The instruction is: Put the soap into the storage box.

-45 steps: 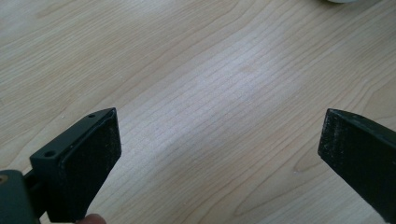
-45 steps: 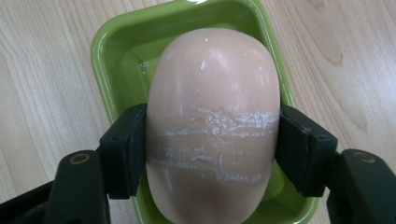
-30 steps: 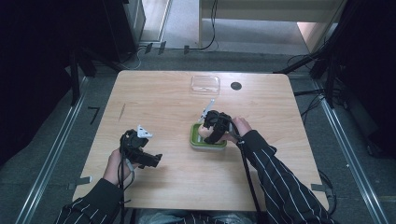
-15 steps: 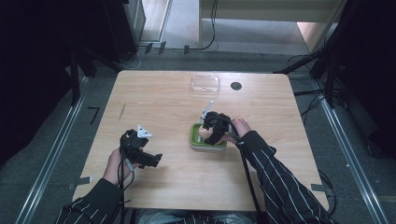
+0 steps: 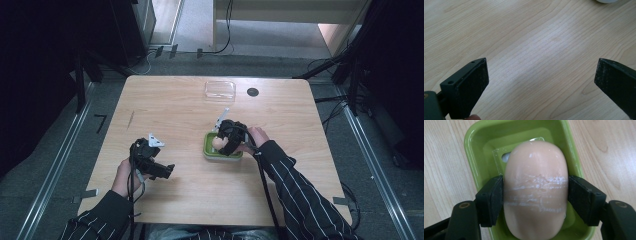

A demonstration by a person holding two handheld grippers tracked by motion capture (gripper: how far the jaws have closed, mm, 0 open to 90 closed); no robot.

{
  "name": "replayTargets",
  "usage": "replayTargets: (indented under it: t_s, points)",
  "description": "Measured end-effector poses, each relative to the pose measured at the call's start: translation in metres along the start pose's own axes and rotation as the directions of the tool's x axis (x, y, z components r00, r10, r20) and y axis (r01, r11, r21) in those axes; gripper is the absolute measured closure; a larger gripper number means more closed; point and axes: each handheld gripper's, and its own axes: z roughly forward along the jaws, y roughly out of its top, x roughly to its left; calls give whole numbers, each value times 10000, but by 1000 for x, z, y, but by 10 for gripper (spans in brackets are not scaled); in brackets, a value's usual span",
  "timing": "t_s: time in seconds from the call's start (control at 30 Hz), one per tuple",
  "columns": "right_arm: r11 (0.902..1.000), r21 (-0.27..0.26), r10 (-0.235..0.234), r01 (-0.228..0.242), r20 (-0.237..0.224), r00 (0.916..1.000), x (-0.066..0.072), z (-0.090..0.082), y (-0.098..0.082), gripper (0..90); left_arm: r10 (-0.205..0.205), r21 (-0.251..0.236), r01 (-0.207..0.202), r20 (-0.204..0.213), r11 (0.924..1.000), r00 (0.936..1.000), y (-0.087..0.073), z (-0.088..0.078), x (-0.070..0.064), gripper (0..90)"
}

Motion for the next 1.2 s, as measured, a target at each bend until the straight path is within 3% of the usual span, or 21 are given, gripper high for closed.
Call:
replayTargets:
  t_s: [0.43, 0.77, 0.9, 1.2]
  points:
    - [9995, -253, 205, -201, 121, 9997, -1, -8, -2, 298, 30, -44, -30, -12, 10000, 10000, -2, -2, 0, 1]
    - [9934, -504, 1043, -1028, 269, 9942, -2, -23, -5, 186, 200, -13, -200, -29, 9998, 9998, 1, -2, -6, 0]
    - [9893, -701, 1306, -1276, 411, 9906, -3, -33, -6, 145, 40, -46, -40, -38, 10000, 10000, -1, -3, -3, 0]
    - [9826, -942, 1649, -1603, 438, 9853, -3, -47, -13, 130, 68, -46, -69, -57, 10000, 10000, -2, -4, -2, 0]
